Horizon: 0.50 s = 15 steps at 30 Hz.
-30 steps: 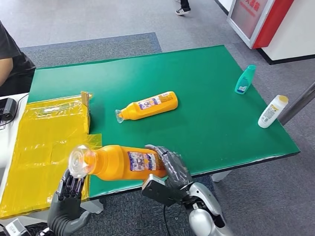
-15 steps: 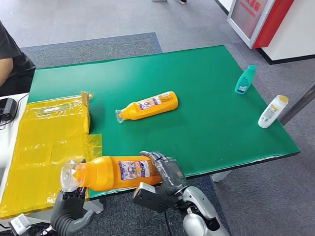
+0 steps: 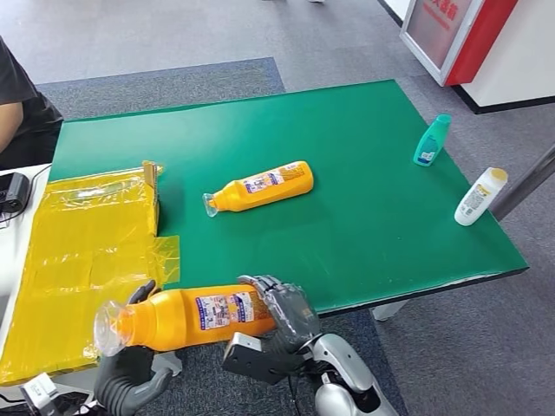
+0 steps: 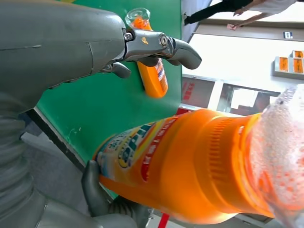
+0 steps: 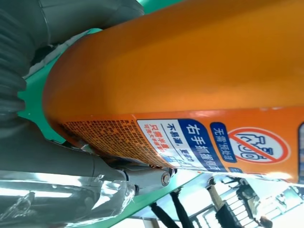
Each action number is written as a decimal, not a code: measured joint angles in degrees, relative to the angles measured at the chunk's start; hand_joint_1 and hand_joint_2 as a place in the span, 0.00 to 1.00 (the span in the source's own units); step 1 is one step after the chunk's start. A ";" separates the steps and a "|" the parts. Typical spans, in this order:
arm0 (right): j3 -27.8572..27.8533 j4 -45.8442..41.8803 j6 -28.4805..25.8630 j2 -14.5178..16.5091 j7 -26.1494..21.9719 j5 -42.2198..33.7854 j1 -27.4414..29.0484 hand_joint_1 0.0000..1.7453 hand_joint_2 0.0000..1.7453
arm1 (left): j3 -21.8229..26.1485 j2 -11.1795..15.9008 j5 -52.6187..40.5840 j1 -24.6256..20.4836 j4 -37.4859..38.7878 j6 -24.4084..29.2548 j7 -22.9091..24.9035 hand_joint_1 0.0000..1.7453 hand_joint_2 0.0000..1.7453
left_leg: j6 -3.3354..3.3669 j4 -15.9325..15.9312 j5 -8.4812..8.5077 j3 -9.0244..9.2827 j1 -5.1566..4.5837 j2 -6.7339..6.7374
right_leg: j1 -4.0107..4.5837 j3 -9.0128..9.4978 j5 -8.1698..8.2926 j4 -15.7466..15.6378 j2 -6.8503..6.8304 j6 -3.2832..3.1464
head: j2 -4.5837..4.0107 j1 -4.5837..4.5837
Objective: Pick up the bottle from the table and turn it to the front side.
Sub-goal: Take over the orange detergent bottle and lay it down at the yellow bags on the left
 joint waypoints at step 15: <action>2.92 0.88 0.07 0.10 -0.75 -0.83 -0.30 1.00 1.00 | -2.80 -0.05 -2.95 -0.13 -0.11 2.61 -0.86 0.00 1.00 | 0.00 0.00 0.00 0.00 0.00 0.00 | 0.00 -0.01 -0.01 0.00 0.00 -0.01 | 0.00 0.00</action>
